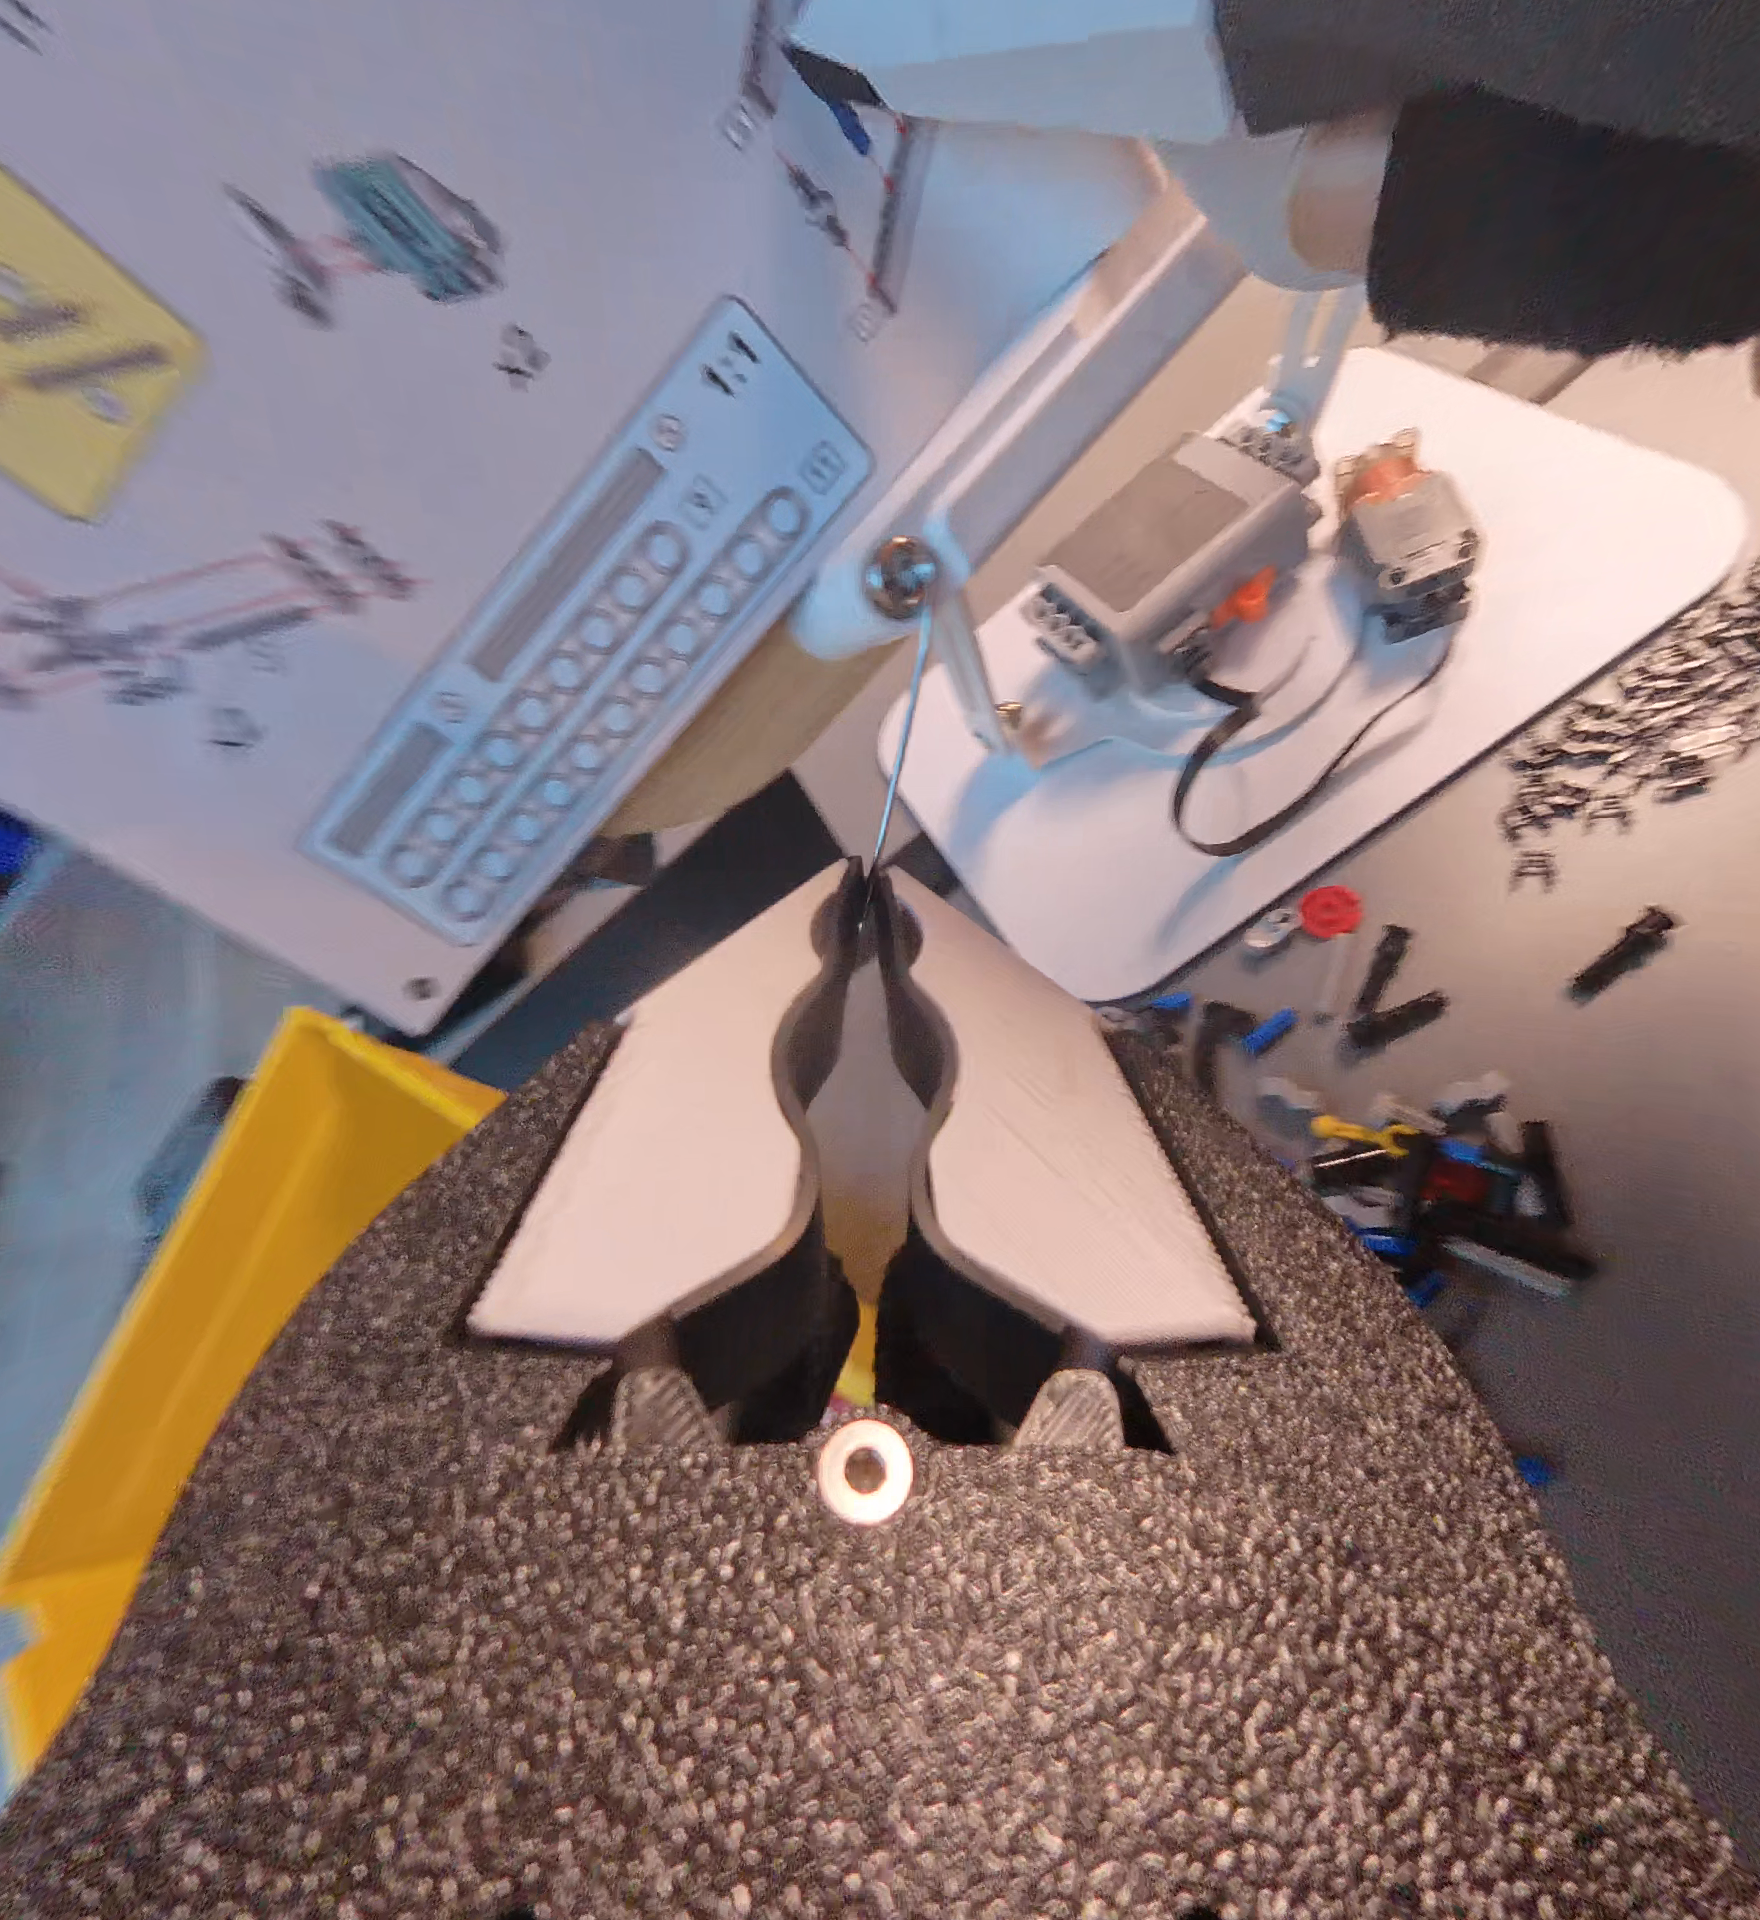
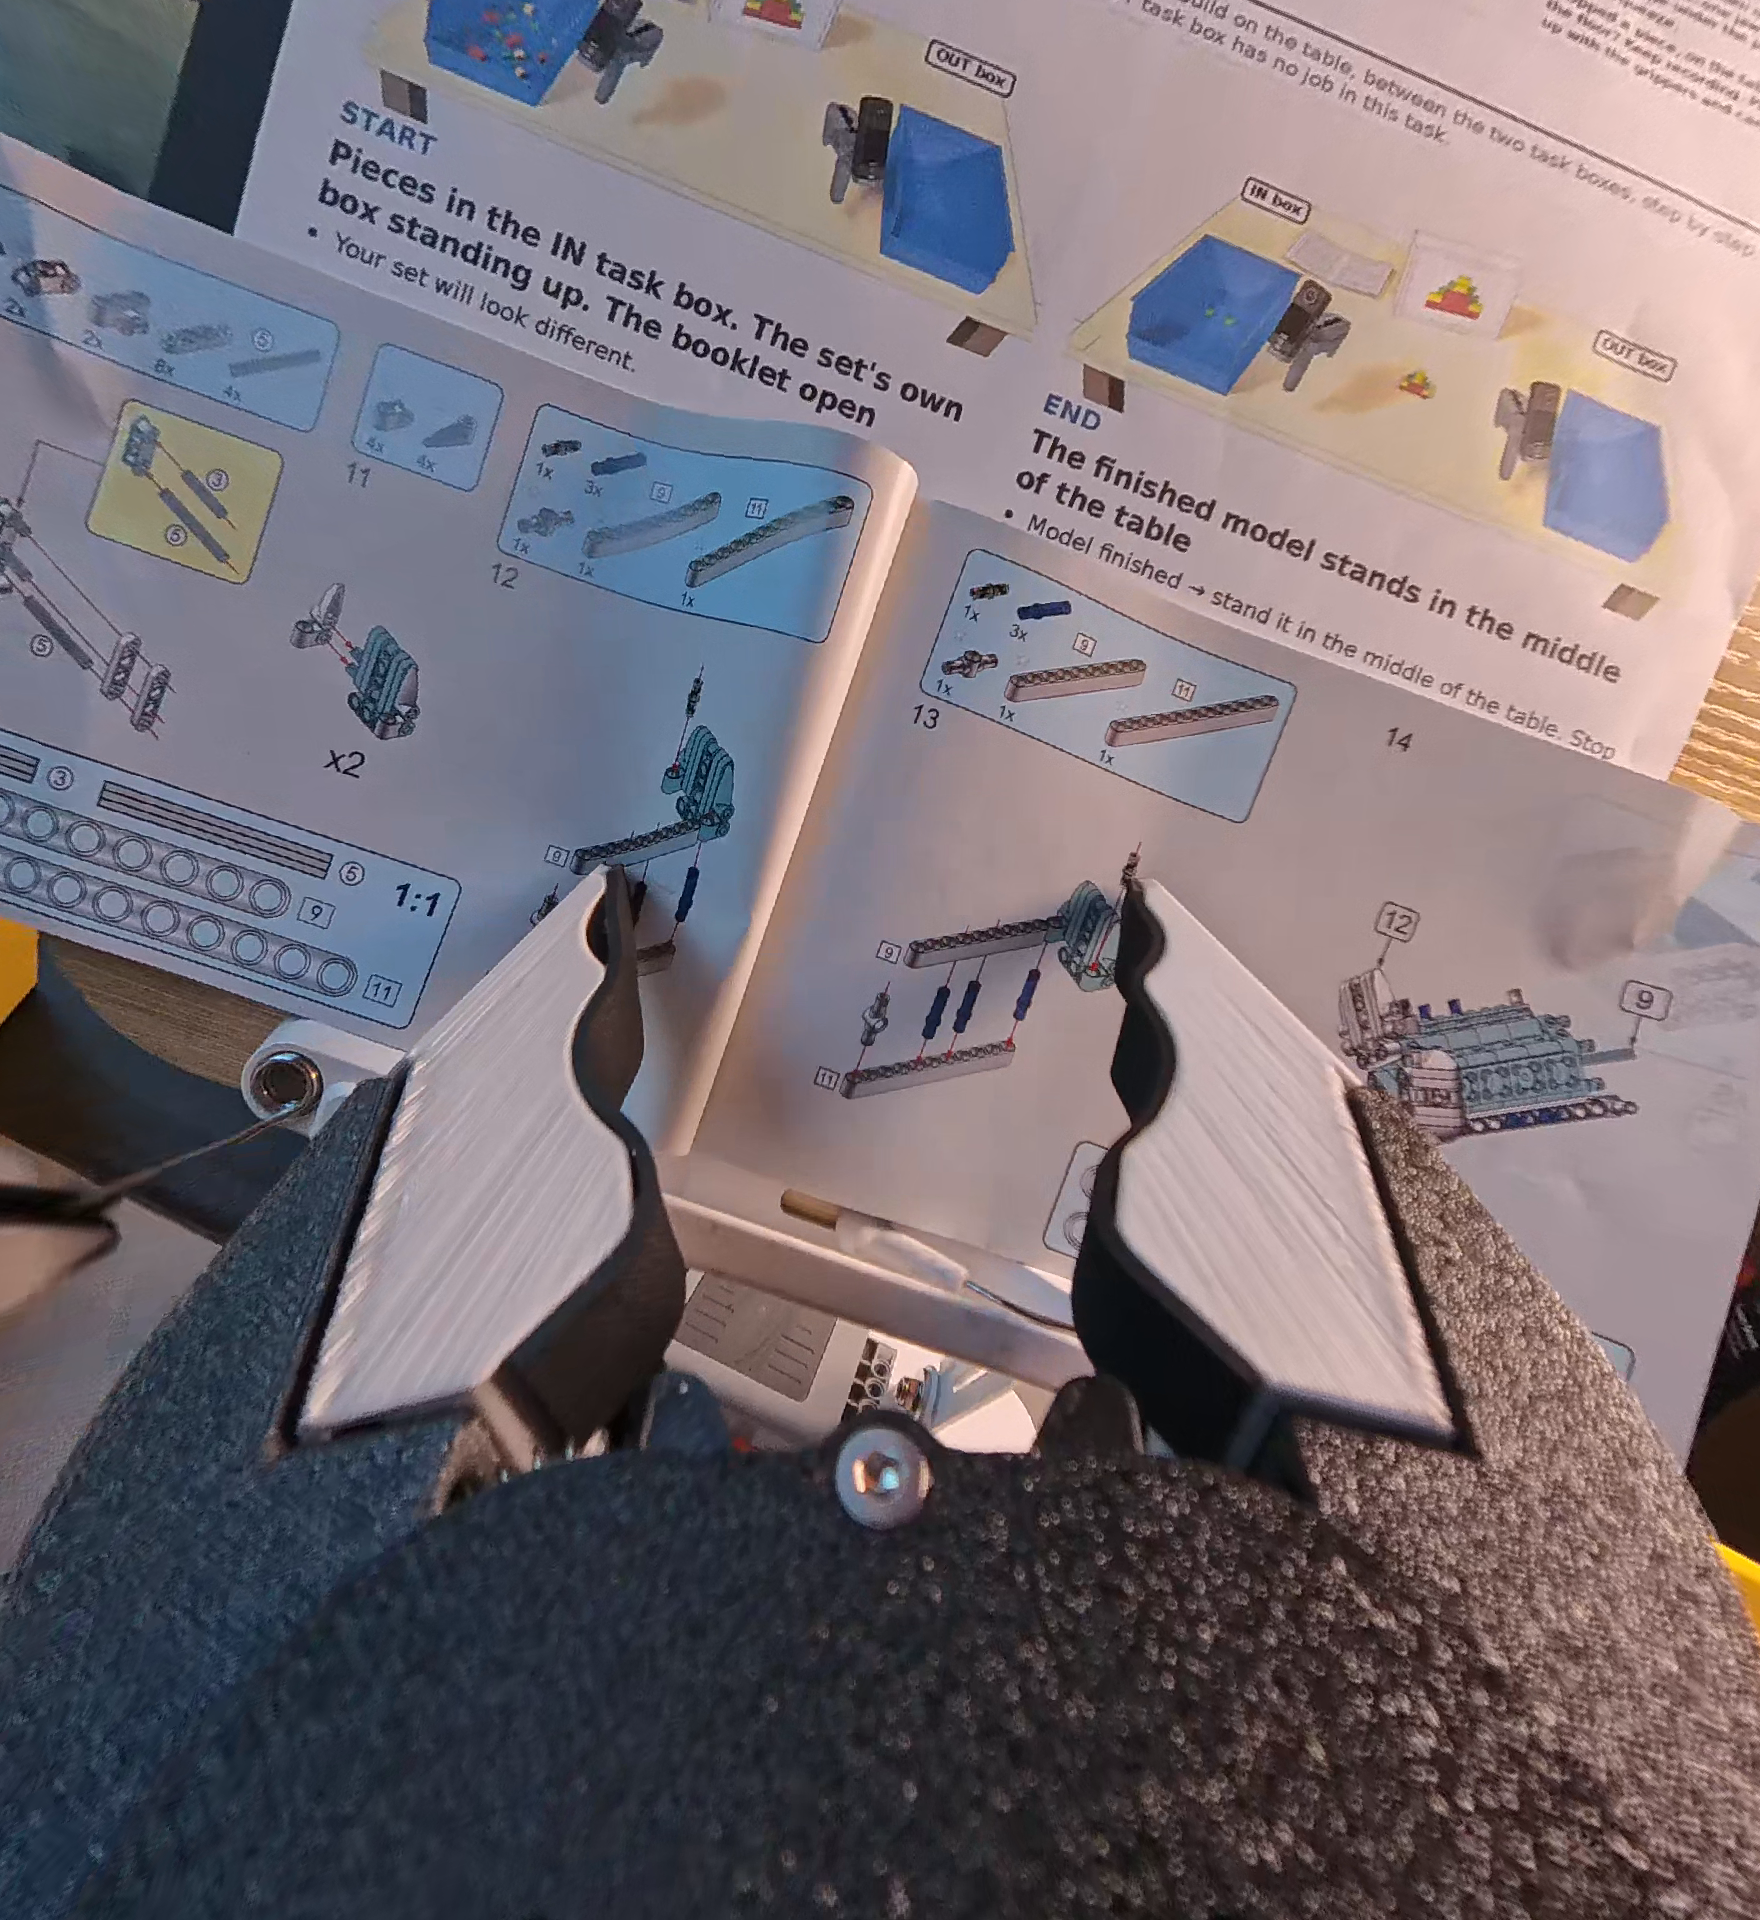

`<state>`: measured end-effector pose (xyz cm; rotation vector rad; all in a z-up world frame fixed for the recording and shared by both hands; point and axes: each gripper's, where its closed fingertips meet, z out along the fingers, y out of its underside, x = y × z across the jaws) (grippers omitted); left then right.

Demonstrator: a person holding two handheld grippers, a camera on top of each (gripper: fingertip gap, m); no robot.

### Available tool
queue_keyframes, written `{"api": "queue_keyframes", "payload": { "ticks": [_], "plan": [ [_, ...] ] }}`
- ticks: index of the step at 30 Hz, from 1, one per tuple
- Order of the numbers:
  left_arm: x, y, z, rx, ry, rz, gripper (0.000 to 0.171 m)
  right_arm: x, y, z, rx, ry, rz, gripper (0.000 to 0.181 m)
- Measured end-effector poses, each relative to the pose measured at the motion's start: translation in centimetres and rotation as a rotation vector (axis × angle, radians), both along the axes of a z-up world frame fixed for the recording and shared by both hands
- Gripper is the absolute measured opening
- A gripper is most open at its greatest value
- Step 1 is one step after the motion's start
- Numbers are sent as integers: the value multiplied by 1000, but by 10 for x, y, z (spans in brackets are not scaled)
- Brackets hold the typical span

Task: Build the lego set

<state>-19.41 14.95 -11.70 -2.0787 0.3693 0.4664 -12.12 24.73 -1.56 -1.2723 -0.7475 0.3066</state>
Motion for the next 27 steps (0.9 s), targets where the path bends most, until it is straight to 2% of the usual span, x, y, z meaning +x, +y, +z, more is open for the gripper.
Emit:
{"api": "queue_keyframes", "payload": {
  "ticks": [3,7,9,11,12,13,16,18,21,23,25,27],
  "plan": [
    [-18,-12,31,57,209,28,3,-1,0,-1,-1,12,1,90],
    [-20,-10,75,156,520,-13,0,-1,0,-1,-6,20,3,90],
    [-7,-3,96,209,600,-64,0,-1,0,-1,-7,21,2,90],
    [-6,6,106,206,656,-70,0,-1,1,-1,-8,23,2,90],
    [-12,7,110,208,613,-40,0,-1,1,-1,-11,21,3,90],
    [-14,5,116,246,479,-29,0,-1,1,-1,-15,20,6,90],
    [-12,-17,125,361,-163,-45,2,-1,1,0,-20,16,12,90],
    [5,-33,113,340,-612,-118,13,-1,1,0,-17,15,15,90],
    [49,-56,93,328,-1217,-269,12,-1,2,-1,-17,19,18,90],
    [72,-58,69,320,-1477,-271,15,-1,2,-1,-16,23,17,90],
    [83,-49,44,340,-1626,-183,31,-2,2,-1,-16,27,16,90],
    [83,-36,31,393,-1732,-92,44,-2,2,-1,-20,24,15,90]
  ]
}}
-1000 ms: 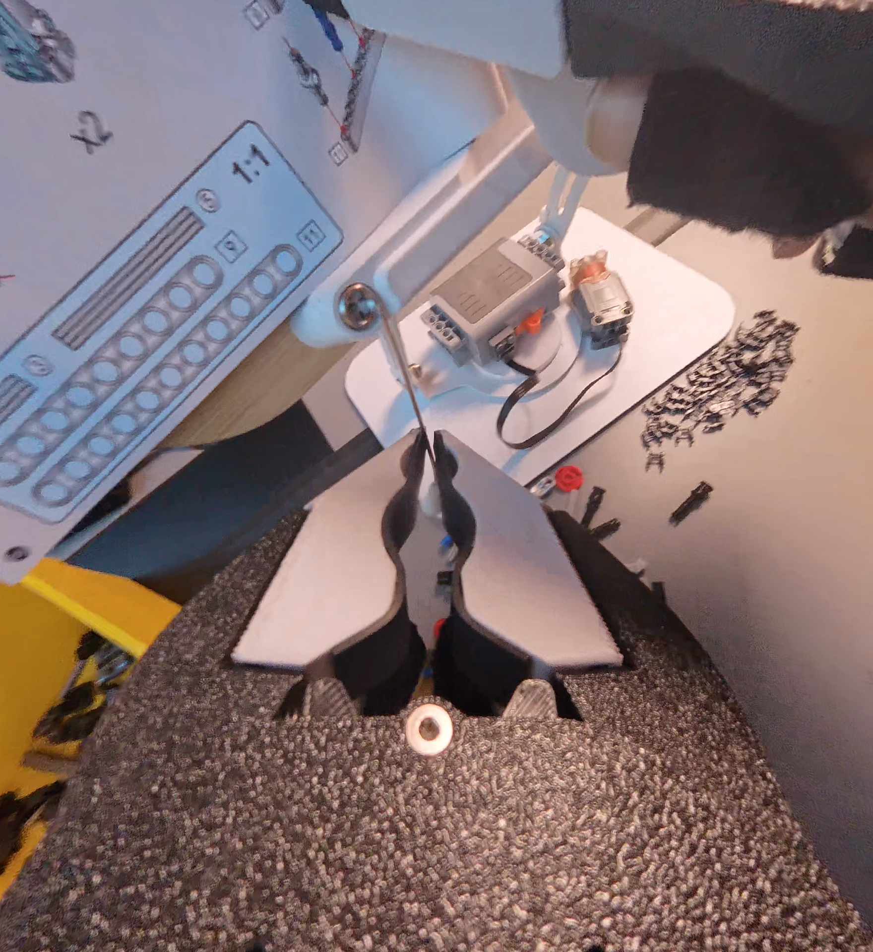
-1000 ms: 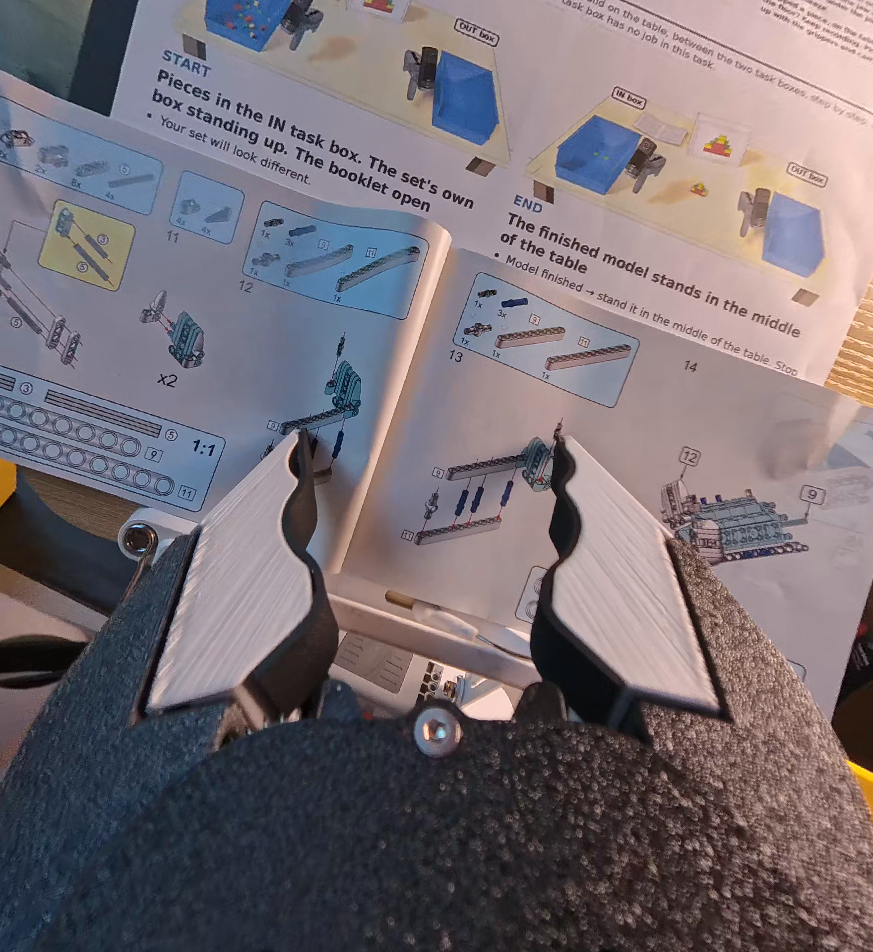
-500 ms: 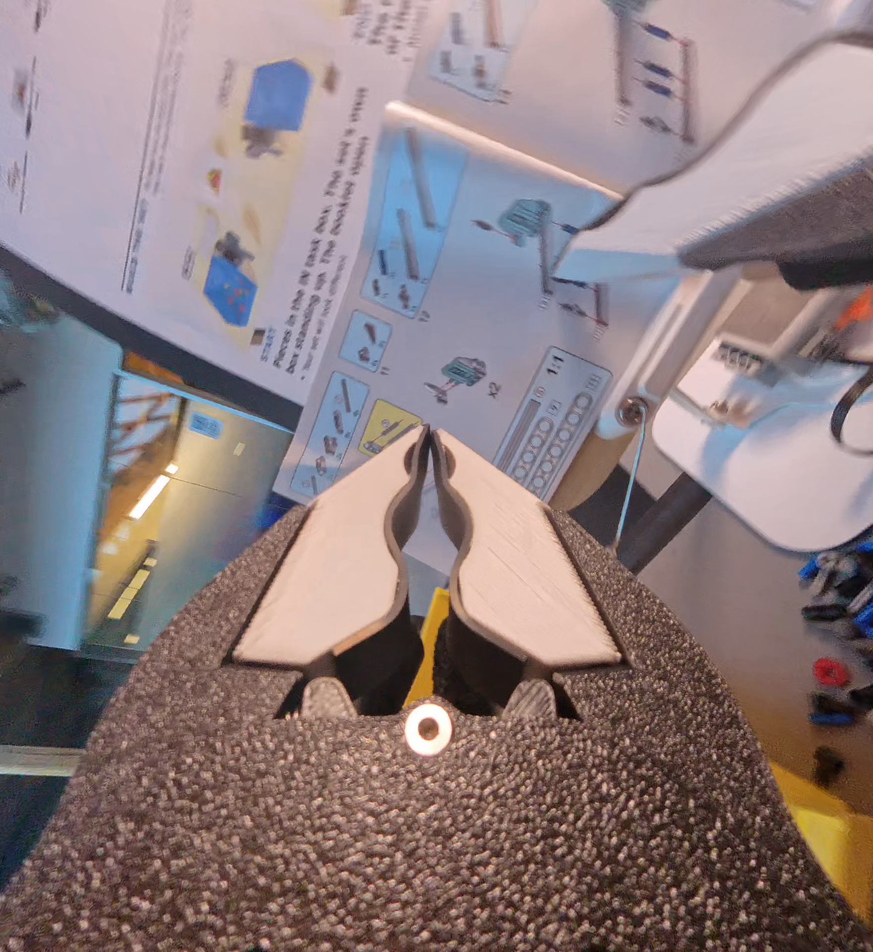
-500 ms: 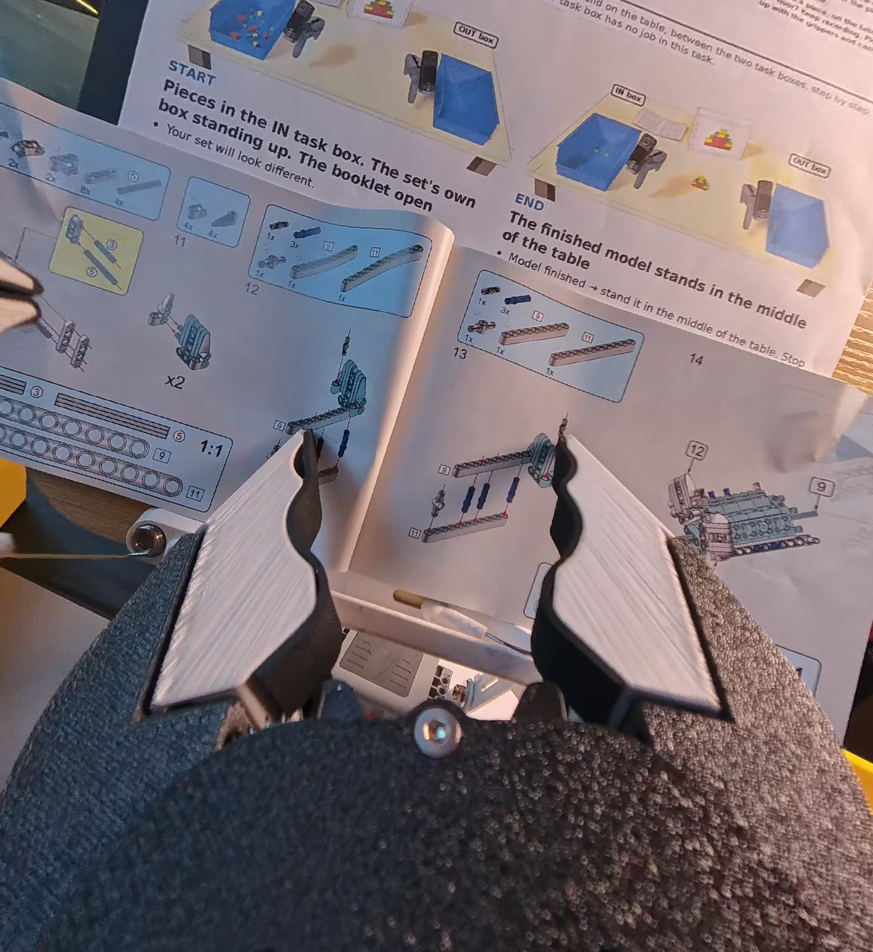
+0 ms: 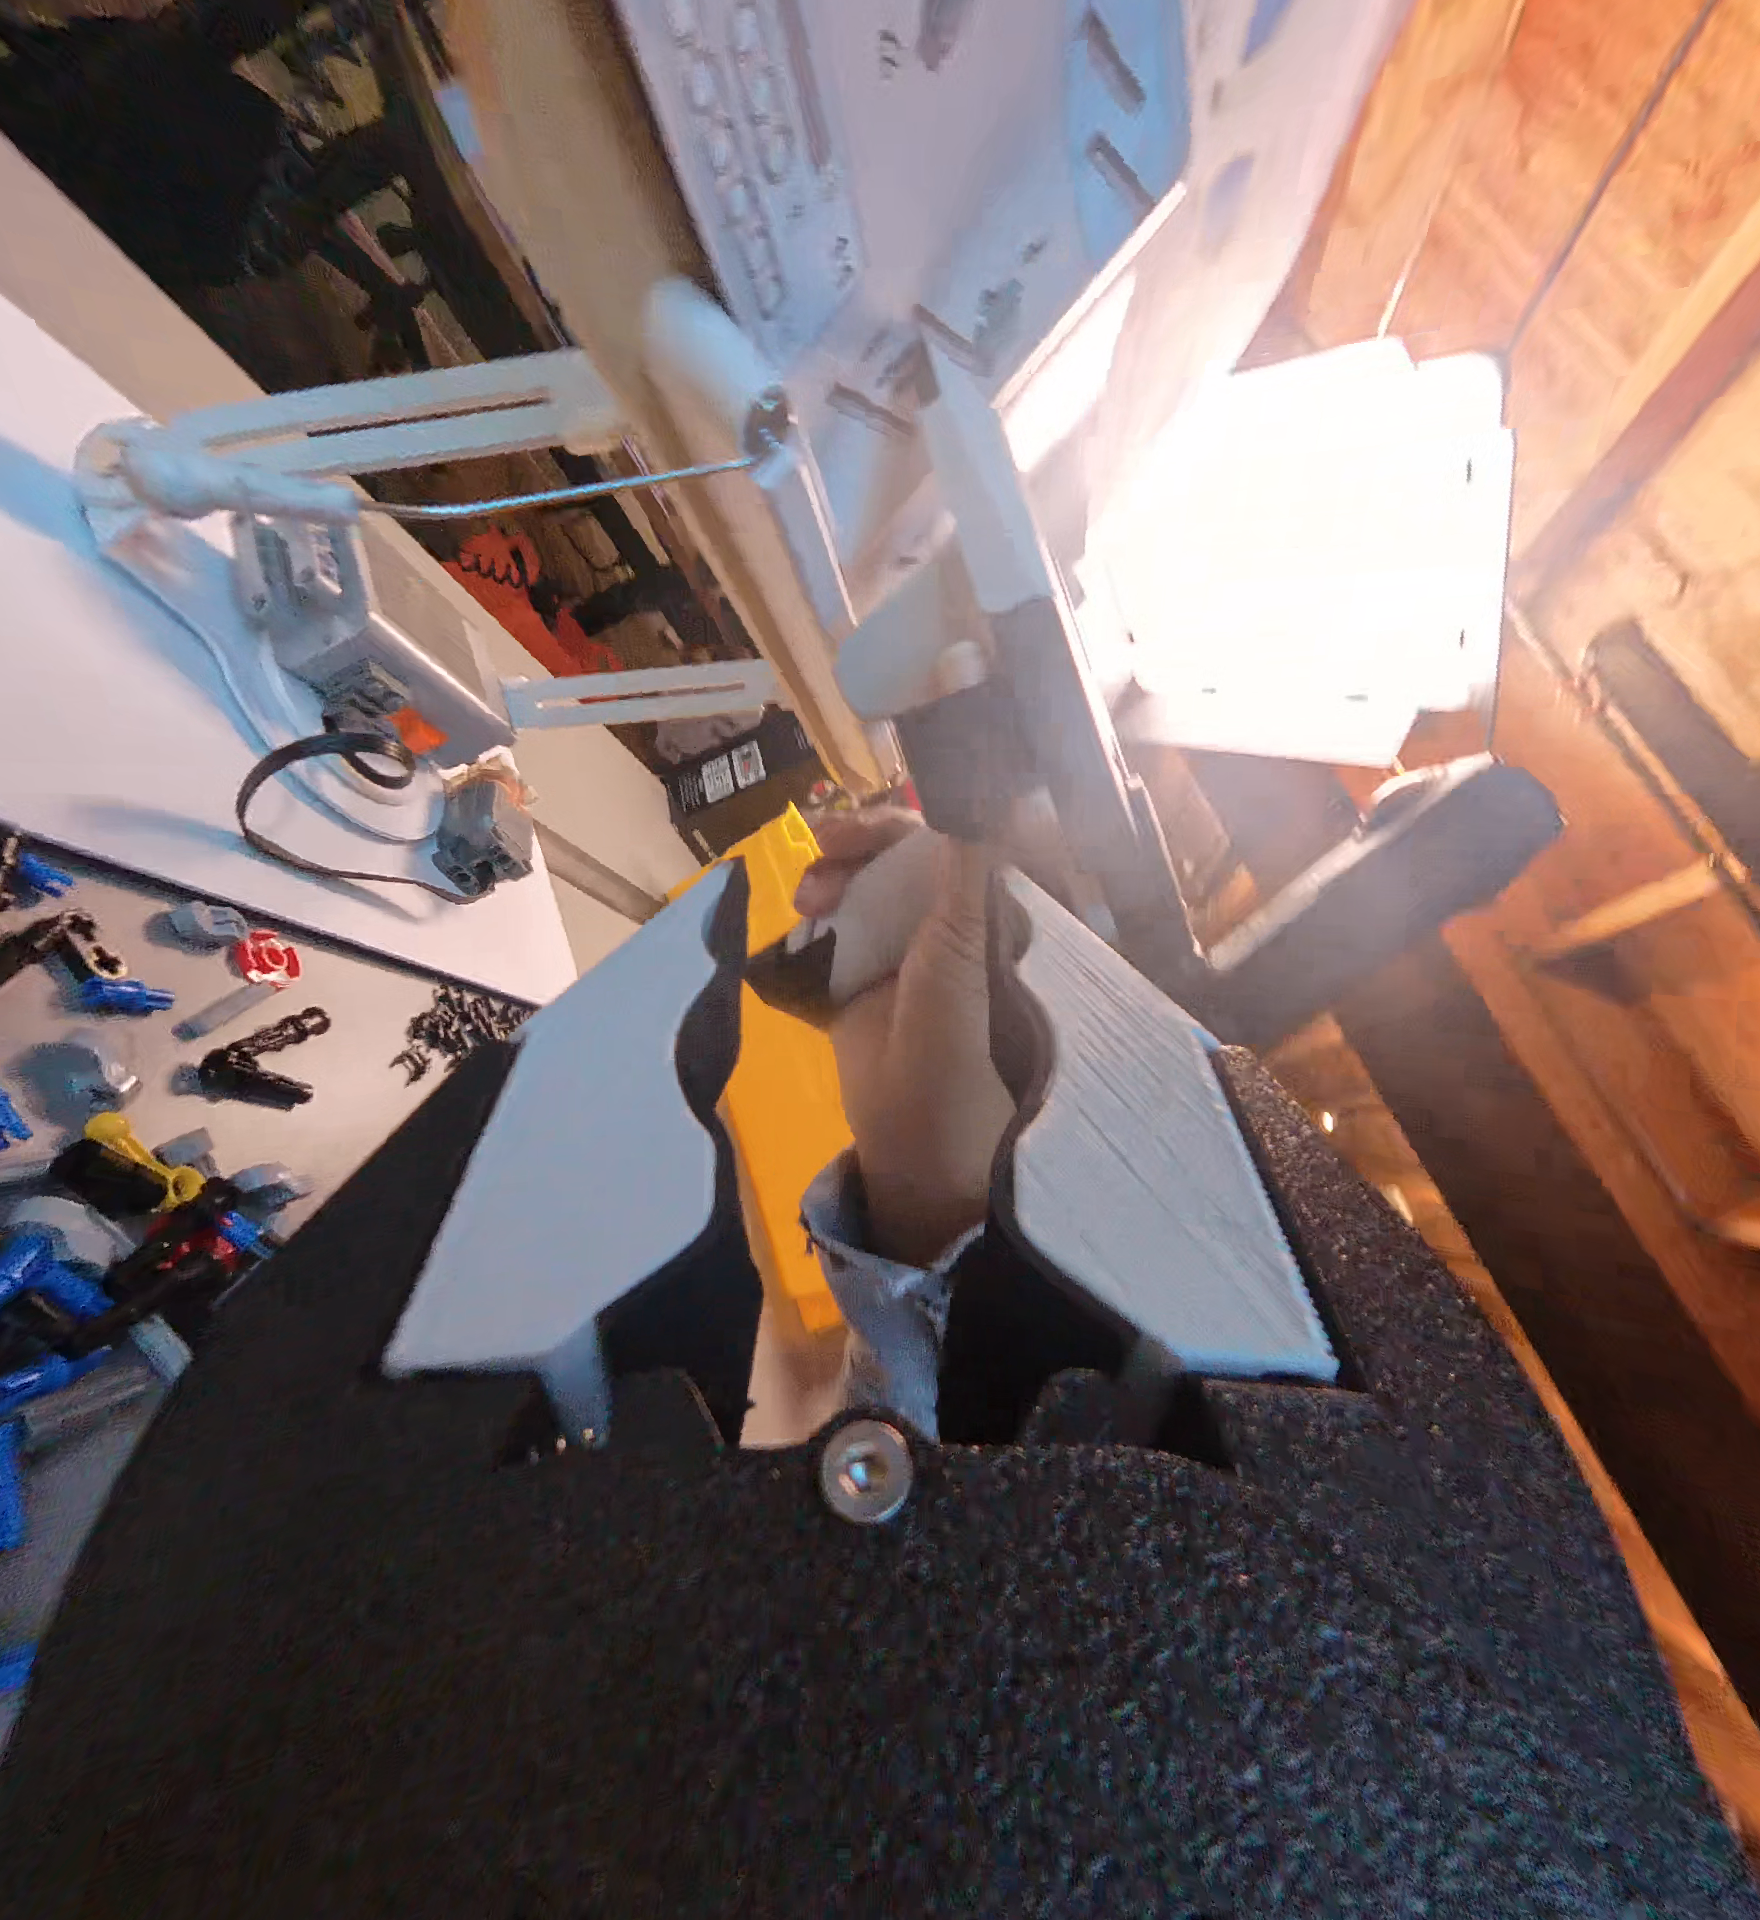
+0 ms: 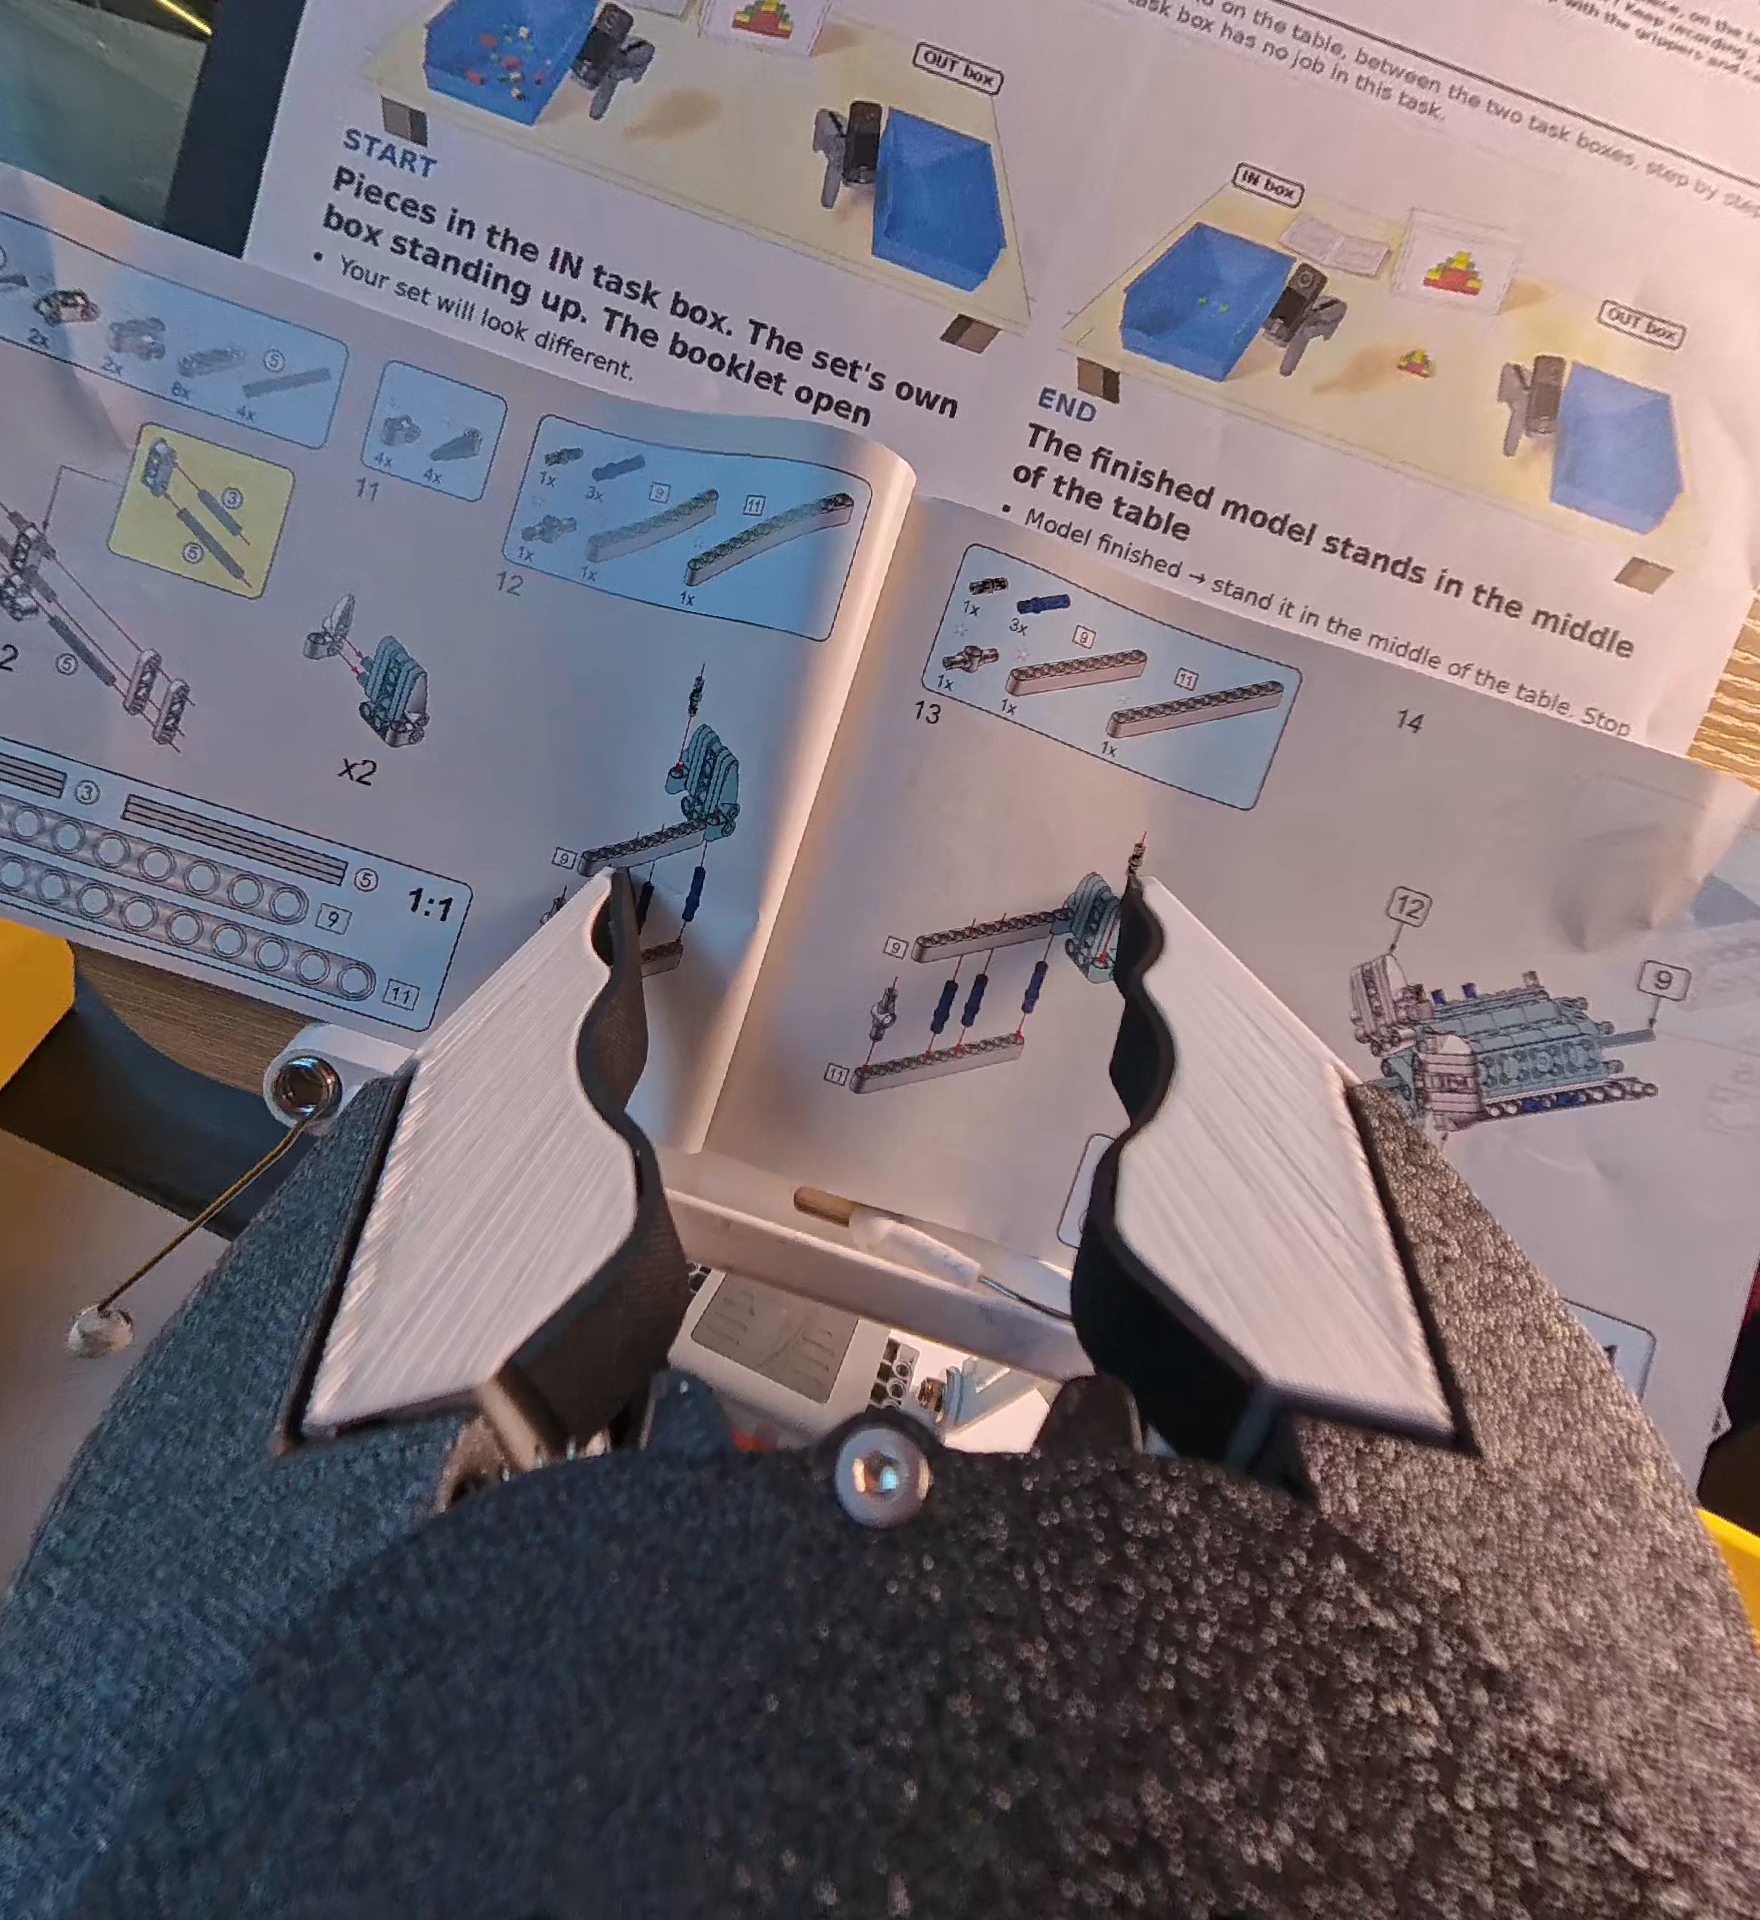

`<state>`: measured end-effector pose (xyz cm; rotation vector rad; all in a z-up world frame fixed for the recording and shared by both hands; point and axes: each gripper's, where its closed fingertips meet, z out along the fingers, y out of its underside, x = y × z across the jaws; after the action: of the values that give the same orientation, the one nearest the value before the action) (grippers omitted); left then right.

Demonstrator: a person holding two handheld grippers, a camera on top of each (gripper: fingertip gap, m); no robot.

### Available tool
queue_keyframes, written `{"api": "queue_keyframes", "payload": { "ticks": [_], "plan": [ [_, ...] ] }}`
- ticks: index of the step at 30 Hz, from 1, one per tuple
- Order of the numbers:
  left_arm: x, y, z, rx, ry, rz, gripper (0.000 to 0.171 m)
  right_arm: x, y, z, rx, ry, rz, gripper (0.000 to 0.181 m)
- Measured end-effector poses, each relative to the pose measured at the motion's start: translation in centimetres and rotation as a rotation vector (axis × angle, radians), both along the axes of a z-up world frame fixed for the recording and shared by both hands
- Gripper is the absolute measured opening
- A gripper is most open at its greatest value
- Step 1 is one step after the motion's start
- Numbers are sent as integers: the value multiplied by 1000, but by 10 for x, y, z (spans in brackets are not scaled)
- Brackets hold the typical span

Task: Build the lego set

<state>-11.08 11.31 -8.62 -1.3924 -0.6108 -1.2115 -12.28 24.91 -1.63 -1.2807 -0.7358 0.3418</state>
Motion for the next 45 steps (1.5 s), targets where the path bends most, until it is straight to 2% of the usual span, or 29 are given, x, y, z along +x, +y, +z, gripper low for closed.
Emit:
{"api": "queue_keyframes", "payload": {
  "ticks": [3,6,9,10,12,13,16,20,23,26,28,31,33,37,41,45],
  "plan": [
    [-20,20,-10,-41,-129,149,49,1,0,0,-5,-3,2,90],
    [-41,33,-16,-86,-130,278,46,0,1,0,-8,5,2,90],
    [-62,41,-20,-92,-231,356,42,0,1,0,-13,18,5,90],
    [-68,43,-22,-98,-246,383,38,0,1,0,-14,21,6,90],
    [-78,47,-18,-64,-303,406,16,0,1,0,-15,25,8,90],
    [-83,46,-14,-38,-318,420,10,0,1,0,-16,26,10,90],
    [-92,42,1,25,-278,462,1,0,1,-1,-17,21,12,90],
    [-90,35,18,67,-183,487,0,-1,2,-1,-10,18,2,90],
    [-87,34,20,68,-56,493,0,-1,2,-2,-7,21,-7,90],
    [-85,38,32,43,235,496,0,-1,3,-2,-4,19,-10,90],
    [-76,48,47,13,517,450,0,-1,3,-2,-8,23,0,90],
    [-48,74,52,-58,1089,275,0,0,1,-2,-5,27,12,90],
    [-39,83,46,-86,1293,159,0,1,2,-3,-9,25,13,89],
    [-38,82,46,-92,1292,54,1,2,1,-3,-13,15,27,90],
    [-37,79,44,-79,1373,33,1,7,-3,-4,-11,-6,40,91],
    [-36,75,42,-45,1484,17,0,27,1,-3,-11,17,17,88]
  ]
}}
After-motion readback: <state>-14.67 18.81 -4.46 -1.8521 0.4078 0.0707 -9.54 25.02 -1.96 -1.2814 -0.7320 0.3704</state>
